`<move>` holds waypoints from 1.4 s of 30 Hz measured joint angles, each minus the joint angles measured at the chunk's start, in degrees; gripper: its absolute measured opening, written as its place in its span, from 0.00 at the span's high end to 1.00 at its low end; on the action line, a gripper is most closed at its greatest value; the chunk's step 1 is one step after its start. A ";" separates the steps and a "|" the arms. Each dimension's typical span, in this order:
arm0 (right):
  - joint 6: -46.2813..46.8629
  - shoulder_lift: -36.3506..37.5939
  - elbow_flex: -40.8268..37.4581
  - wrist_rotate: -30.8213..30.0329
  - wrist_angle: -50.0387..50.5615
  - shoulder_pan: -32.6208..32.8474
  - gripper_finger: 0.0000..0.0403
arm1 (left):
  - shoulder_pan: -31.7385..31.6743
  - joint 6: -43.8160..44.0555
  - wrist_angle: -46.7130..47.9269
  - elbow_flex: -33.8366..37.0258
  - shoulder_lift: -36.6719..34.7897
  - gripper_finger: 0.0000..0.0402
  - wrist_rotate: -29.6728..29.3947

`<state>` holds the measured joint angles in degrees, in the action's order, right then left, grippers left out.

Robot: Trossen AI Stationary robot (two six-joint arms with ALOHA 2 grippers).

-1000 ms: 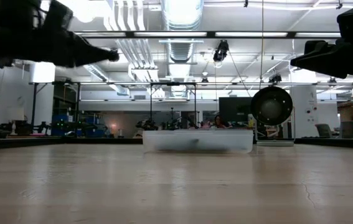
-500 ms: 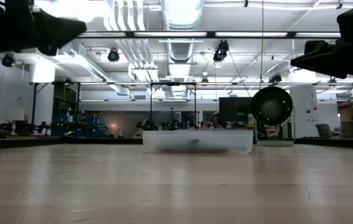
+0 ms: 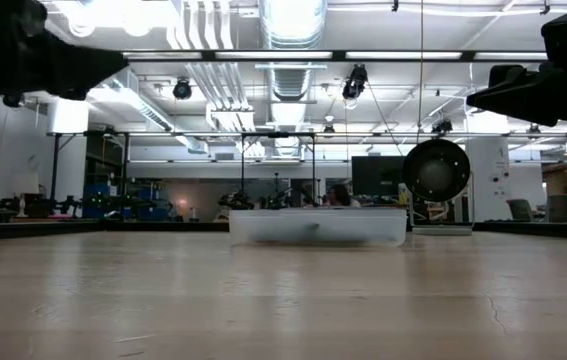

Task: Pick & place school supplies into a supply box
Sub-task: Return to Home Position

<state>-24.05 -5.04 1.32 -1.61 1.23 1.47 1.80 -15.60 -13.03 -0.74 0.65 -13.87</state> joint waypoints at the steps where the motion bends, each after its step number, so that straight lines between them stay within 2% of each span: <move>1: 0.00 0.00 -0.02 0.00 0.00 -0.02 0.83 | 0.00 0.02 1.74 0.01 -0.63 0.75 1.96; 4: 0.00 -0.01 -0.01 0.00 0.00 0.00 0.83 | 0.00 0.09 2.56 0.16 -0.33 0.75 6.76; 7: 0.00 0.00 -0.01 0.00 -0.01 -0.01 0.83 | 0.02 1.39 5.07 0.01 0.33 0.75 8.27; 12: 0.00 0.00 0.00 0.00 0.00 0.00 0.83 | 0.02 2.92 11.27 0.09 1.12 0.75 8.54; 42: 0.00 -0.02 0.00 -0.01 0.00 -0.02 0.83 | 0.02 3.29 11.88 0.00 19.43 0.75 8.92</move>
<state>-24.05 -5.06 1.32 -1.61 1.23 1.45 1.83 -12.32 -1.15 -0.73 20.08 -4.95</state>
